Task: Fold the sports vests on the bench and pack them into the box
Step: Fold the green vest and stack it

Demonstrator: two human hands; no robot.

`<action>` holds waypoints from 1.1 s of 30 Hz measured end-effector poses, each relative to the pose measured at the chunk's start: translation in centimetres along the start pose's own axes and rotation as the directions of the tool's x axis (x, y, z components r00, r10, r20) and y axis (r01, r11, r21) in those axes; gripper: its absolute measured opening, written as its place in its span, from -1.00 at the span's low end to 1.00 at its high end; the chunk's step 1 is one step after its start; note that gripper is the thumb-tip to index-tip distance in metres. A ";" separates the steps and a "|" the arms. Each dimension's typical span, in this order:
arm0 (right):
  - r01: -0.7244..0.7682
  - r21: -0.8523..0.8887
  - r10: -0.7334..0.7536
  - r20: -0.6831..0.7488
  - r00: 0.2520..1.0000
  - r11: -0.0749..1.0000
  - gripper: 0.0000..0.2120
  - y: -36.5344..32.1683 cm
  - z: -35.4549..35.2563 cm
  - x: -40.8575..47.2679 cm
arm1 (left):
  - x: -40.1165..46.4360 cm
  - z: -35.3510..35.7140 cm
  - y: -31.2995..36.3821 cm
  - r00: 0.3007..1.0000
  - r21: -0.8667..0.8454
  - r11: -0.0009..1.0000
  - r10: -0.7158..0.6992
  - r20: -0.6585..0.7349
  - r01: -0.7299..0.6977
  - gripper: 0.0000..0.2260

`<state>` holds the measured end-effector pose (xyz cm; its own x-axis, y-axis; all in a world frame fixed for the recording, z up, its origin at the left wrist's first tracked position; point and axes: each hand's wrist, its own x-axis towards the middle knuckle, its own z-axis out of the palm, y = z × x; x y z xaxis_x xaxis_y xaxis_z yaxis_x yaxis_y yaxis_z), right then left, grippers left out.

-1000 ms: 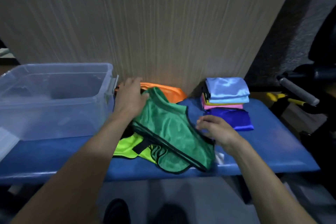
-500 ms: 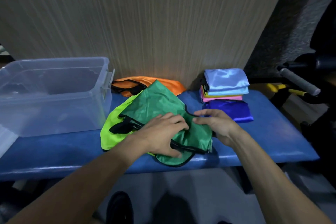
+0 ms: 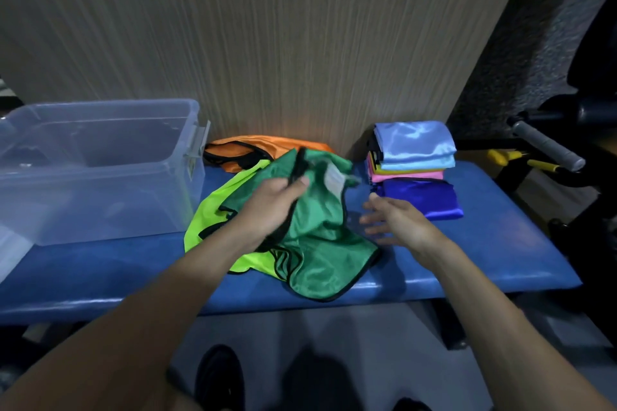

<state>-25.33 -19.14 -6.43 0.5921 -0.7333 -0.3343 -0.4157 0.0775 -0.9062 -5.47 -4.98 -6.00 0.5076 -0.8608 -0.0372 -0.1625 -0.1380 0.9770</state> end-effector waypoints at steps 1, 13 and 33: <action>0.017 -0.104 -0.015 0.023 1.000 0.994 -0.61 0.3 0.1 -0.1 | 0.3 -0.3 0.4 0.998 -0.133 0.990 -0.043 -0.051 0.036 -0.59; 0.052 0.172 -0.062 0.055 0.997 0.984 -0.67 0.3 1.5 -0.5 | 3.4 -5.7 2.8 0.903 -0.746 0.640 -0.191 -0.384 -0.182 -0.65; 0.276 0.614 -0.361 0.017 0.932 0.740 -0.64 -6.3 5.1 -3.4 | -2.4 0.0 3.1 0.970 0.056 0.969 0.242 -0.006 -0.242 -0.75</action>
<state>-21.20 -13.65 -0.93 0.7141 -0.6999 0.0115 0.2794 0.2700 -0.9214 -7.17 -3.38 -2.90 0.4583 -0.8655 0.2021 -0.3277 0.0467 0.9436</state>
